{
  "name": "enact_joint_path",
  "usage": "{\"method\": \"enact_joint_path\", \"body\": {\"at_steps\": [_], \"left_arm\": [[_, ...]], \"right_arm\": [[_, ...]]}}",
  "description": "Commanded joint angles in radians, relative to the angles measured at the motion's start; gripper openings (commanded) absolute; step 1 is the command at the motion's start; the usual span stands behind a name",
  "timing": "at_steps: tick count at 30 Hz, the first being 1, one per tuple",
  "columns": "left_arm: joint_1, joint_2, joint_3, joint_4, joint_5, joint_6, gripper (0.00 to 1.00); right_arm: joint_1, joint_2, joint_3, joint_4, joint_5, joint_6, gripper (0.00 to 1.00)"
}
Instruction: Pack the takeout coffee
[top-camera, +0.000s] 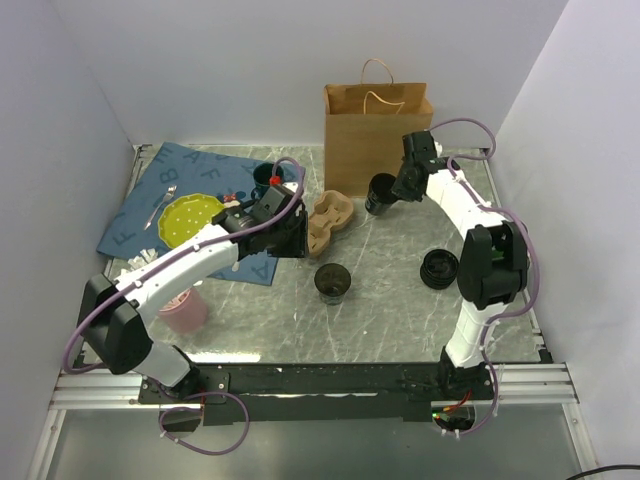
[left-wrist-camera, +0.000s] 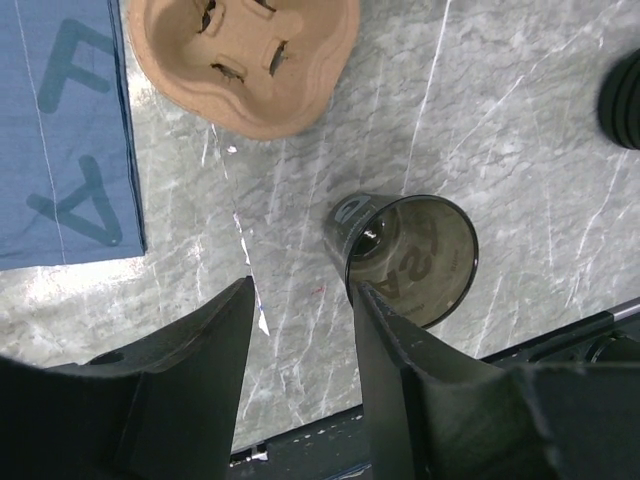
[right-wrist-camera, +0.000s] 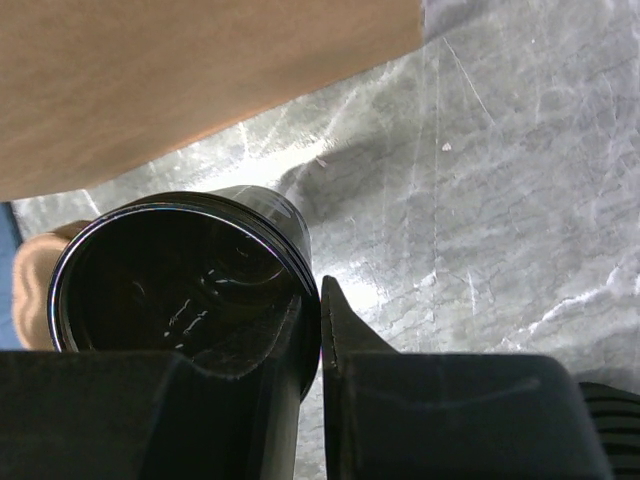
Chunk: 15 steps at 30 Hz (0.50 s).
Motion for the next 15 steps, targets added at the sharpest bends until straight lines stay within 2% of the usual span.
{"method": "enact_joint_path", "body": {"at_steps": [1,12,15], "left_arm": [[0.006,-0.054,0.050,-0.010,-0.027,0.002,0.50],[0.013,-0.092,0.041,-0.012,-0.033,-0.003,0.52],[0.015,-0.098,0.041,-0.019,-0.040,-0.003,0.52]], "right_arm": [[0.020,0.027,0.061,-0.008,0.082,-0.013,0.16],[0.038,0.040,0.033,-0.007,0.102,0.009,0.18],[0.040,0.042,0.024,-0.007,0.107,0.018,0.22]]}}
